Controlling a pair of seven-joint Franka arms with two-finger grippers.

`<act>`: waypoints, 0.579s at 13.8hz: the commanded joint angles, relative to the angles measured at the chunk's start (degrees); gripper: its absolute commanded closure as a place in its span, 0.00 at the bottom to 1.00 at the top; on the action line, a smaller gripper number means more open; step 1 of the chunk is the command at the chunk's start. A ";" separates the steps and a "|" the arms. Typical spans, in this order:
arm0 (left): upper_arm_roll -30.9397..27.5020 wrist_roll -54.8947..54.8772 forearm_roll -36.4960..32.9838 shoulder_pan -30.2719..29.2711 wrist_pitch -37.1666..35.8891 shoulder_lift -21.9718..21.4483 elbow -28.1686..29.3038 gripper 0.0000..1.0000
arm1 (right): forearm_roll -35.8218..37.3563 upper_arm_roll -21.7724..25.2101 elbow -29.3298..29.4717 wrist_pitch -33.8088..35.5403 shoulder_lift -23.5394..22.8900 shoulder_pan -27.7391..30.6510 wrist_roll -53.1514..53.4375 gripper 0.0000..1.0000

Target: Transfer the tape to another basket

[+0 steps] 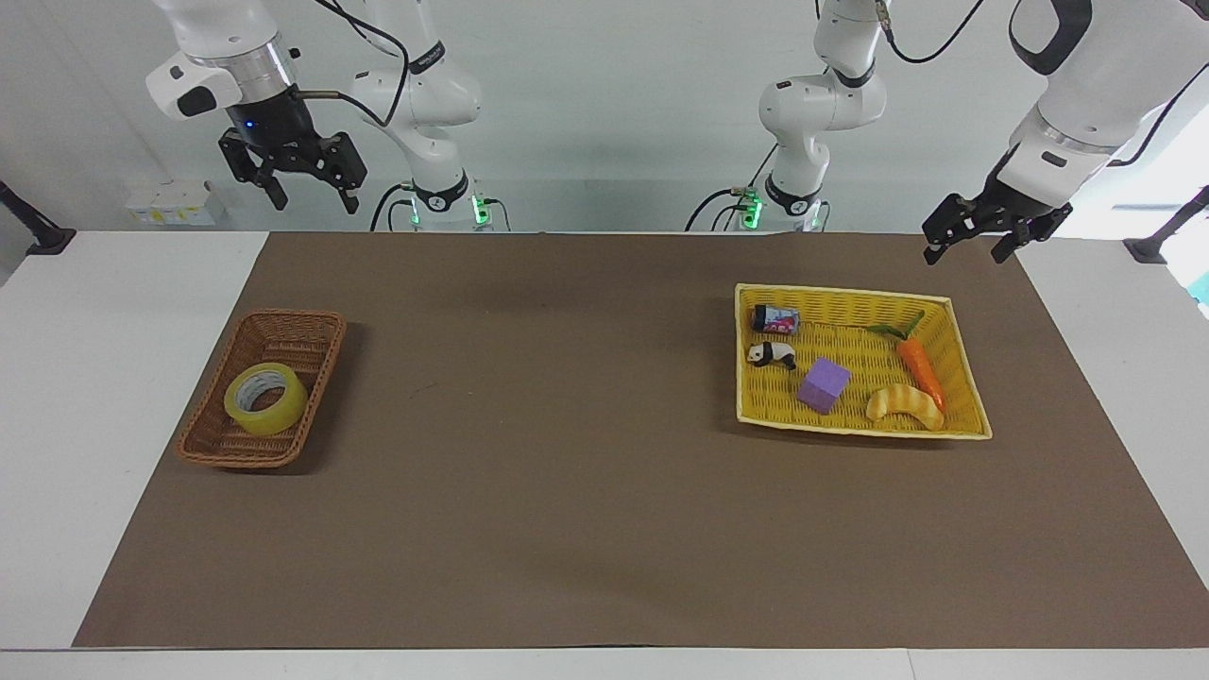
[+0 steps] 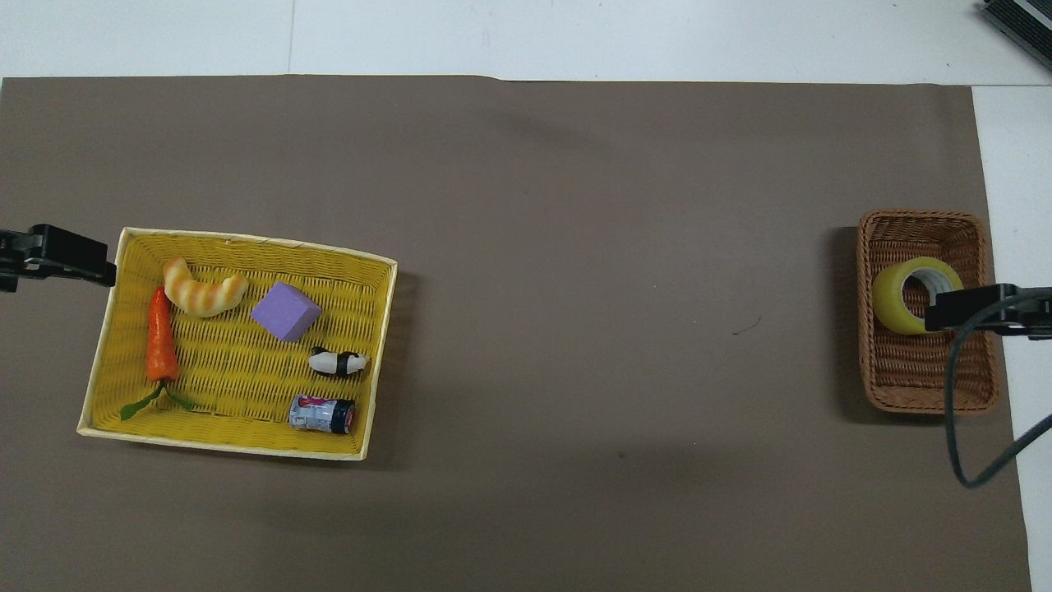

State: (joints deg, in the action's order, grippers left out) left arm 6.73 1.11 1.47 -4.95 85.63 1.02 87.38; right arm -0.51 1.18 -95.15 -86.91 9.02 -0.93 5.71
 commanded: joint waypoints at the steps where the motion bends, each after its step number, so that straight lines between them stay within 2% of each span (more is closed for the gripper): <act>1: 0.30 0.48 0.55 -0.67 -1.35 0.57 -1.33 0.00 | 0.24 -0.39 0.41 -0.19 -0.23 0.75 -1.40 0.00; 8: 0.30 0.48 0.55 -0.67 -1.35 0.57 -1.33 0.00 | 0.86 -0.30 0.14 0.08 0.03 0.75 -2.10 0.00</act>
State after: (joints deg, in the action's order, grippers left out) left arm 6.73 1.11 1.47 -4.95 85.62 1.02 87.38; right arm -0.51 1.18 -95.15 -86.91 9.02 -0.92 5.32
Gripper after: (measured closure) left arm 0.000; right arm 0.000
